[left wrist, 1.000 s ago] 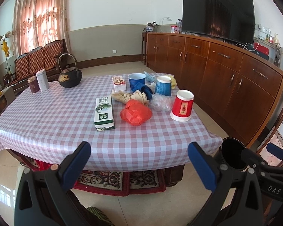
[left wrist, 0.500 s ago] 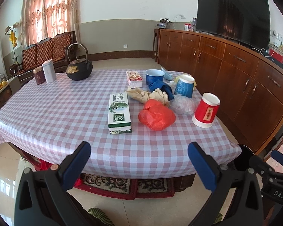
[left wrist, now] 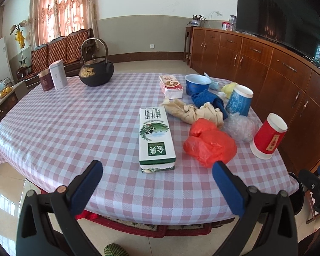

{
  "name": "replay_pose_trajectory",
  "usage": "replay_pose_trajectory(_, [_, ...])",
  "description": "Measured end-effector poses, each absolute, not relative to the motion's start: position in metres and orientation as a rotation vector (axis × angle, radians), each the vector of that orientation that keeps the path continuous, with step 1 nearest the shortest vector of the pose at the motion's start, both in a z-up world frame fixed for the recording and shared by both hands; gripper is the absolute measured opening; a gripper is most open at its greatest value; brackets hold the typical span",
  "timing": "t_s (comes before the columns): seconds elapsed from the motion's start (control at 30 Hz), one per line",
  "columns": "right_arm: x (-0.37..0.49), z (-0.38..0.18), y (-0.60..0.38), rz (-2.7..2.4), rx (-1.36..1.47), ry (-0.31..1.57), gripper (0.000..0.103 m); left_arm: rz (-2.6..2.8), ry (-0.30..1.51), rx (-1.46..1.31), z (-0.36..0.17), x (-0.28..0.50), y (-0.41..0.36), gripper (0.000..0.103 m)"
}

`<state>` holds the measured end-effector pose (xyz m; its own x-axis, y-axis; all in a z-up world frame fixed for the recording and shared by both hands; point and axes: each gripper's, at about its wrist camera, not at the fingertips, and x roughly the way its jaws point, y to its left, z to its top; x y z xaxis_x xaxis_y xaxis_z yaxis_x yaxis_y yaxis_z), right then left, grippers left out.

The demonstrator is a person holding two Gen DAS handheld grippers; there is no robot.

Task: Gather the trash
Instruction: 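Grasp the milk carton with the left tool while the right tool grasps the red paper cup, then carry the milk carton and red cup over the black bin with both tools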

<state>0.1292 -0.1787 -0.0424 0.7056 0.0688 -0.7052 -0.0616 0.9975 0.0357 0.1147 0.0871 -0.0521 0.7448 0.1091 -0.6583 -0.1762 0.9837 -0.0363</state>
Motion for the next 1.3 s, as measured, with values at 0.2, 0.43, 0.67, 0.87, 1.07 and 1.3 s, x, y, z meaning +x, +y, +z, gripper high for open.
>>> replay_pose_trajectory(0.2, [0.167, -0.056, -0.176, 0.064, 0.022, 0.809, 0.103, 0.162, 0.744, -0.114, -0.065, 0.146, 0.096, 0.099])
replay_pose_trajectory(0.43, [0.206, -0.067, -0.173, 0.053, 0.026, 0.822, 0.103, 0.162, 0.769, -0.135, -0.076, 0.177, 0.104, 0.097])
replay_pose_trajectory(0.67, [0.230, -0.074, -0.169, 0.064, 0.029, 0.826, 0.103, 0.137, 0.810, -0.140, -0.090, 0.198, 0.102, 0.089])
replay_pose_trajectory(0.87, [0.241, -0.084, -0.162, 0.082, 0.016, 0.835, 0.103, 0.132, 0.861, -0.159, -0.104, 0.208, 0.105, 0.082])
replay_pose_trajectory(1.07, [0.247, -0.092, -0.162, 0.110, 0.046, 0.838, 0.101, 0.117, 0.889, -0.164, -0.113, 0.213, 0.106, 0.070])
replay_pose_trajectory(1.3, [0.254, -0.099, -0.161, 0.155, 0.062, 0.858, 0.070, 0.110, 0.874, -0.153, -0.111, 0.215, 0.107, 0.056])
